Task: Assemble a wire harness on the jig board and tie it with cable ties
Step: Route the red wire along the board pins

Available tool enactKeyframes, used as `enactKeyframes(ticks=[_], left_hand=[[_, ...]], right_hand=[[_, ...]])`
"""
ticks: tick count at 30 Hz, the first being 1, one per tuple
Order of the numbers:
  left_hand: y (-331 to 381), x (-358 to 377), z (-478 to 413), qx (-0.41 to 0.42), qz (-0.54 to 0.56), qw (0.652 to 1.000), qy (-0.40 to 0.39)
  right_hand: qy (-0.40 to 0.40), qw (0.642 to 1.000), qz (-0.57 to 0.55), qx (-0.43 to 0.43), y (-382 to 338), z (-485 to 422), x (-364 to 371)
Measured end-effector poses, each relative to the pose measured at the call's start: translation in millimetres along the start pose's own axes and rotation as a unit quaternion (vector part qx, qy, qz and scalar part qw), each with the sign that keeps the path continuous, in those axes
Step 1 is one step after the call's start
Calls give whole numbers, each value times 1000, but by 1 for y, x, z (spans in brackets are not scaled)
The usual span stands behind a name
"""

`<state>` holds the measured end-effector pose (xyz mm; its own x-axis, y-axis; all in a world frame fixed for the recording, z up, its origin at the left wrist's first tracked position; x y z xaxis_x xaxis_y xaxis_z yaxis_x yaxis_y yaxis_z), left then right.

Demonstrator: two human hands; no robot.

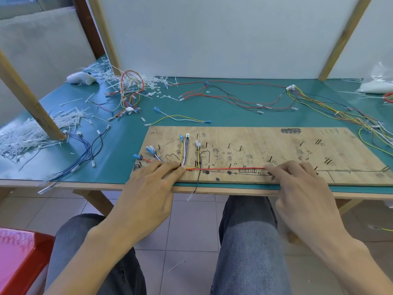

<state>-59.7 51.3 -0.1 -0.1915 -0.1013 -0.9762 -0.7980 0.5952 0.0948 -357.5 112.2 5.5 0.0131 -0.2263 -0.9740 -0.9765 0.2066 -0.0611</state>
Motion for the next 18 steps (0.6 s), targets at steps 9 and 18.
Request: enactKeyframes(ticks=[9, 18], left_hand=[[-4, -7, -11, -40, 64, 997, 8], [1, -33, -48, -39, 31, 999, 20]], right_hand=[[23, 930, -365, 46, 0, -84, -18], [-48, 883, -455, 108, -2, -197, 44]])
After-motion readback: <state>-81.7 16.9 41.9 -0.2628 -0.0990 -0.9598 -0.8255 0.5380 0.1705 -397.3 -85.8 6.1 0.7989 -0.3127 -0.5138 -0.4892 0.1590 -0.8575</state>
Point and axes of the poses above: each hand's wrist, its own z-axis away from the middle knuckle, its own x-axis out of the palm, y = z × x, the point moved 4 cm from there along -z, towards the middle knuckle, and after that the axes turned 5 degrees about x, right-handed, at the moved point
